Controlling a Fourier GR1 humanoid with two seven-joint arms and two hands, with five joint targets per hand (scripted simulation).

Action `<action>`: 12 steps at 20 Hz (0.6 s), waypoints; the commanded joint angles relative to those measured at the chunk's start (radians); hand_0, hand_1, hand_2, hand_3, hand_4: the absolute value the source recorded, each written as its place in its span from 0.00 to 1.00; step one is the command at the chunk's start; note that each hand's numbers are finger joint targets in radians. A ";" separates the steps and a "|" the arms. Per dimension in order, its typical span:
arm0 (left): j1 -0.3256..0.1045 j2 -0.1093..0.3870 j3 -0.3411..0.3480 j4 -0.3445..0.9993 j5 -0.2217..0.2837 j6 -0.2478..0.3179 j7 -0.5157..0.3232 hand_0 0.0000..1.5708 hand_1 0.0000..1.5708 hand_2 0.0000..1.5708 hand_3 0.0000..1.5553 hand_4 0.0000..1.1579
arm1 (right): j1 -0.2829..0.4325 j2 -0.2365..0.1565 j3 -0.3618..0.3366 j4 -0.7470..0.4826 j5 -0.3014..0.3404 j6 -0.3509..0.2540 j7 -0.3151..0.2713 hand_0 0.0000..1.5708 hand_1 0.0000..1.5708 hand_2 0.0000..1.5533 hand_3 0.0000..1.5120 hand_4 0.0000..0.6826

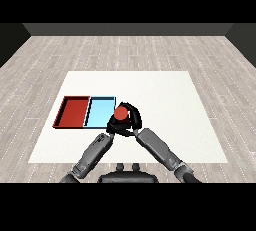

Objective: Pick the red can and put it in the red box

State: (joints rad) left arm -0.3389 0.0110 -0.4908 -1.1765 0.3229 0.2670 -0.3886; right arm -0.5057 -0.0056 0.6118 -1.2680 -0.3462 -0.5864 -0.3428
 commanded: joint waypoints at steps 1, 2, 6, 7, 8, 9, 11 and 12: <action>-0.070 -0.010 0.047 0.041 0.010 -0.012 0.038 0.00 0.00 0.00 0.00 0.19 | 0.000 0.005 0.023 0.017 -0.026 0.008 -0.023 0.95 0.95 0.94 0.91 0.95; -0.020 -0.010 0.041 0.078 -0.031 -0.033 -0.060 0.00 0.00 0.00 0.00 0.25 | -0.022 0.005 0.103 0.013 -0.050 -0.078 -0.025 0.95 0.95 0.94 0.91 0.94; -0.015 -0.010 0.025 0.047 -0.009 0.200 0.028 0.47 0.47 0.56 0.45 0.71 | -0.003 0.005 0.012 0.030 -0.021 0.017 -0.020 0.94 0.94 0.93 0.90 0.92; -0.027 -0.011 -0.033 -0.002 0.066 0.278 0.045 0.85 0.85 0.90 0.87 0.82 | -0.090 0.005 0.068 0.043 -0.074 -0.059 0.000 0.90 0.90 0.93 0.90 0.92; -0.055 -0.011 0.027 0.047 0.043 0.230 0.064 1.00 1.00 1.00 0.96 0.85 | -0.038 0.005 0.074 -0.023 -0.048 -0.076 0.014 0.94 0.94 0.94 0.90 0.93; -0.040 -0.010 0.051 0.049 0.000 0.214 0.102 1.00 1.00 0.98 0.92 0.80 | -0.016 0.005 0.018 -0.025 -0.020 -0.027 0.024 0.94 0.94 0.93 0.91 0.92; -0.073 -0.010 -0.077 0.071 0.042 0.346 0.086 0.97 0.97 0.94 0.88 0.75 | -0.008 0.005 0.071 0.022 -0.050 -0.041 -0.044 0.97 0.97 0.94 0.92 0.91; 0.043 -0.010 -0.015 -0.036 -0.048 0.266 0.101 0.96 0.96 0.94 0.89 0.76 | 0.002 0.005 0.027 0.007 -0.028 0.003 -0.008 0.99 0.99 0.94 0.92 0.90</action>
State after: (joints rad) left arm -0.3437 0.0111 -0.5123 -1.1665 0.3152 0.4911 -0.3160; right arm -0.5351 -0.0091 0.6531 -1.2512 -0.3851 -0.6150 -0.3553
